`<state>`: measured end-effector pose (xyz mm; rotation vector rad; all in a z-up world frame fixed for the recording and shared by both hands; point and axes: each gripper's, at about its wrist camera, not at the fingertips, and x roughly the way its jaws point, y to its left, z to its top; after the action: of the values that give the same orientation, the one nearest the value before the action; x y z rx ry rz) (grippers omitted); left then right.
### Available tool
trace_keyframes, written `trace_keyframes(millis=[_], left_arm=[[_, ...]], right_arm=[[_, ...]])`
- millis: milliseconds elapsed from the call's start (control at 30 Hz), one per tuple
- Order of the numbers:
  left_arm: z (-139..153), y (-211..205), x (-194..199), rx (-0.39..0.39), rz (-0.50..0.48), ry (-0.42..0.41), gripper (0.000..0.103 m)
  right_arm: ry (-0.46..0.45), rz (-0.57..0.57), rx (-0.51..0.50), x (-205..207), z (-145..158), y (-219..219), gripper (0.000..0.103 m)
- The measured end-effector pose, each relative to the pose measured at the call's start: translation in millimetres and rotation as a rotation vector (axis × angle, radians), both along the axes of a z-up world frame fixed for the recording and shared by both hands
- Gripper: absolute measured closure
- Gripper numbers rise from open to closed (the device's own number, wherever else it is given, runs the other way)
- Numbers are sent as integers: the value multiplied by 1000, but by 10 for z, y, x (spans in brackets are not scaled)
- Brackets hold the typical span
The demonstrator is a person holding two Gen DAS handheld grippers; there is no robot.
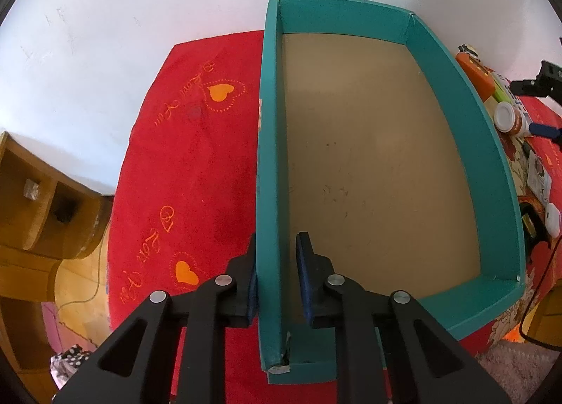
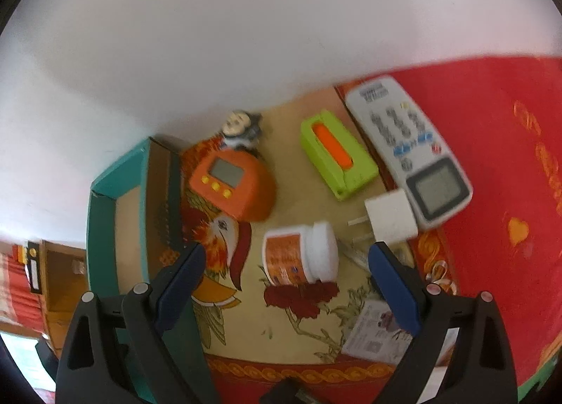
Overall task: Organize objects
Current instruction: 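Close the right tool on the white cream jar while the left tool grips the teal box wall, then lift the cream jar with the right tool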
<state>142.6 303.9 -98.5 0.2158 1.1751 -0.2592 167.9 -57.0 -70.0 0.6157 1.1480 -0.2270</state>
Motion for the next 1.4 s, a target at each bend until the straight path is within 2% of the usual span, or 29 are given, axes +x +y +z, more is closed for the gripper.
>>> trace_keyframes(millis=[67, 167, 367, 500, 700, 733, 867, 933, 1033, 1100, 1400], left_arm=[[-2, 8, 8, -4, -1, 0, 83], [-10, 31, 4, -12, -1, 1, 83], [-43, 51, 23, -18, -1, 10, 83], [-55, 46, 45, -19, -7, 7, 83], [-63, 39, 31, -20, -11, 3, 83], [-63, 38, 28, -20, -11, 2, 83], [-58, 28, 12, -20, -14, -2, 83], [-57, 25, 4, -19, -14, -3, 83], [-55, 21, 2, -21, -12, -2, 83], [-54, 22, 4, -20, -14, -2, 83], [-30, 30, -4, -26, -18, -6, 83]], right_arm=[[15, -19, -3, -25, -68, -4, 11], [22, -4, -63, -12, -95, 46, 13], [42, 67, -194, 52, -149, 226, 27], [28, 121, -253, 51, -146, 367, 56], [22, 156, -287, -18, -149, 485, 57], [22, 173, -327, -27, -137, 532, 58], [23, 304, -605, -90, -88, 795, 58], [26, 388, -686, -112, -115, 983, 58], [12, 437, -690, -147, -144, 1168, 57], [-15, 446, -643, -167, -124, 1180, 55], [-108, 457, -322, -337, -8, 1145, 53]])
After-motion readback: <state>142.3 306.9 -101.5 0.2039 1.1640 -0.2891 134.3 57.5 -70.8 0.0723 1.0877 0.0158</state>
